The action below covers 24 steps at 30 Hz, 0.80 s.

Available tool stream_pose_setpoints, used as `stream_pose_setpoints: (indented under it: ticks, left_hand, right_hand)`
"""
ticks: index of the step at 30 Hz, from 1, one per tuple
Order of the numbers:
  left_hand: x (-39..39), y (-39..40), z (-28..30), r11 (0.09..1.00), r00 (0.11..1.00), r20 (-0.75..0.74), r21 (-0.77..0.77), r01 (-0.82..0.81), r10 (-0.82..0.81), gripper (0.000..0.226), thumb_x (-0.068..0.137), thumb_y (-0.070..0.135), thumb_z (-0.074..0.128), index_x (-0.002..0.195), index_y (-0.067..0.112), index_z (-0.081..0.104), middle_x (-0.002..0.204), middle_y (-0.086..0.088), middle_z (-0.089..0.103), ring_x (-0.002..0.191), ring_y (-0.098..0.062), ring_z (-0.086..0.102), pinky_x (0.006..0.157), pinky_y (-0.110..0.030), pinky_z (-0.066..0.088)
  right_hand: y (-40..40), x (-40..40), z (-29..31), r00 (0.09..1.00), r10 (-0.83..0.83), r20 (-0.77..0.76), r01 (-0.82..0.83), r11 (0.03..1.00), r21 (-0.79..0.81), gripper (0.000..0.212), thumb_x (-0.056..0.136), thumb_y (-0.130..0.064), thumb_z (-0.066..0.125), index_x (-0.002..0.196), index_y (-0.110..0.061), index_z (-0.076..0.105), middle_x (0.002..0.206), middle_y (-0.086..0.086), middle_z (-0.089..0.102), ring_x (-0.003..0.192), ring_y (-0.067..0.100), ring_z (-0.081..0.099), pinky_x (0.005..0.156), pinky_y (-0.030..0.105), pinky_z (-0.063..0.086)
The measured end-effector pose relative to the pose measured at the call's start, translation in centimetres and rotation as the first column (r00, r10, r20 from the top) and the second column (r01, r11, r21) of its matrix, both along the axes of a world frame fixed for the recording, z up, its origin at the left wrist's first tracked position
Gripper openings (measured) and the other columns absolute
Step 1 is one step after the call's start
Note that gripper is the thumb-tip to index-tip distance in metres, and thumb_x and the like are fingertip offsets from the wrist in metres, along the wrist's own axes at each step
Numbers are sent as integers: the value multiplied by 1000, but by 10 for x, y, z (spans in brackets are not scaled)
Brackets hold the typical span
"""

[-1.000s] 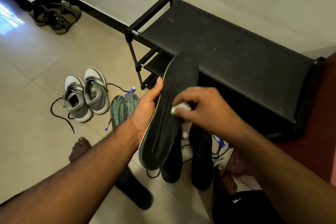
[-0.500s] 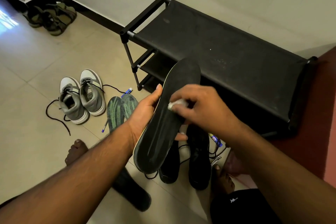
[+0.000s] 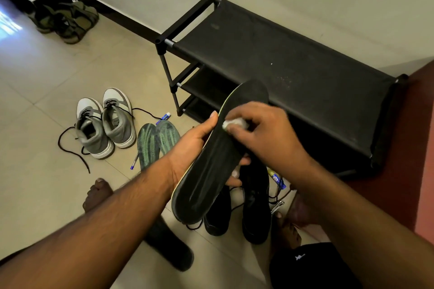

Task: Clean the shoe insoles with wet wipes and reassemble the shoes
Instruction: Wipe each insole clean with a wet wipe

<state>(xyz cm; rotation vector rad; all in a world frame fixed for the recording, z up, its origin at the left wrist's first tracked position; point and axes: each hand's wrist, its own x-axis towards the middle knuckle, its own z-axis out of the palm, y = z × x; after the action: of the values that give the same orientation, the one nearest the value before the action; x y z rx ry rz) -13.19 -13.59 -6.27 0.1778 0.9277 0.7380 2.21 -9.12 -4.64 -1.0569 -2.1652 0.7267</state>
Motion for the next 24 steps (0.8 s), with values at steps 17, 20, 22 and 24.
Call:
stream_pose_setpoints:
  ticks: [17, 20, 22, 24]
  left_hand:
    - [4, -3, 3, 999, 996, -77, -26, 33, -35, 74, 93, 68, 38, 89, 7, 80, 98, -23, 68, 102, -40, 53, 66, -49, 59]
    - [5, -1, 6, 1000, 997, -74, -8, 13, -14, 71, 93, 67, 37, 89, 11, 81, 97, -21, 68, 92, -36, 61, 64, -49, 59]
    - [3, 1, 8, 999, 995, -97, -3, -35, 34, 70, 93, 64, 40, 81, 8, 80, 87, -20, 71, 76, -32, 69, 60, -47, 59]
    - [-1, 2, 6, 996, 988, -131, 15, -84, 85, 71, 95, 59, 42, 67, 5, 78, 73, -16, 71, 64, -25, 72, 56, -35, 60]
  right_hand:
    - [12, 8, -7, 983, -174, 62, 176, 984, -32, 10, 82, -13, 70, 89, -20, 72, 87, -8, 66, 81, 4, 60, 74, 24, 50]
    - [4, 2, -8, 987, -150, 59, 150, 989, 2, 11, 82, -12, 67, 91, -18, 71, 89, -6, 67, 84, 8, 62, 76, 33, 54]
    - [-11, -10, -4, 1000, 2, 22, -2, 1000, 18, 12, 81, -10, 67, 92, -14, 72, 90, -3, 68, 85, 12, 64, 76, 37, 54]
    - [-26, -20, 0, 982, 187, 26, -188, 982, 24, 14, 81, -9, 67, 94, -11, 72, 91, 0, 69, 86, 12, 64, 76, 34, 54]
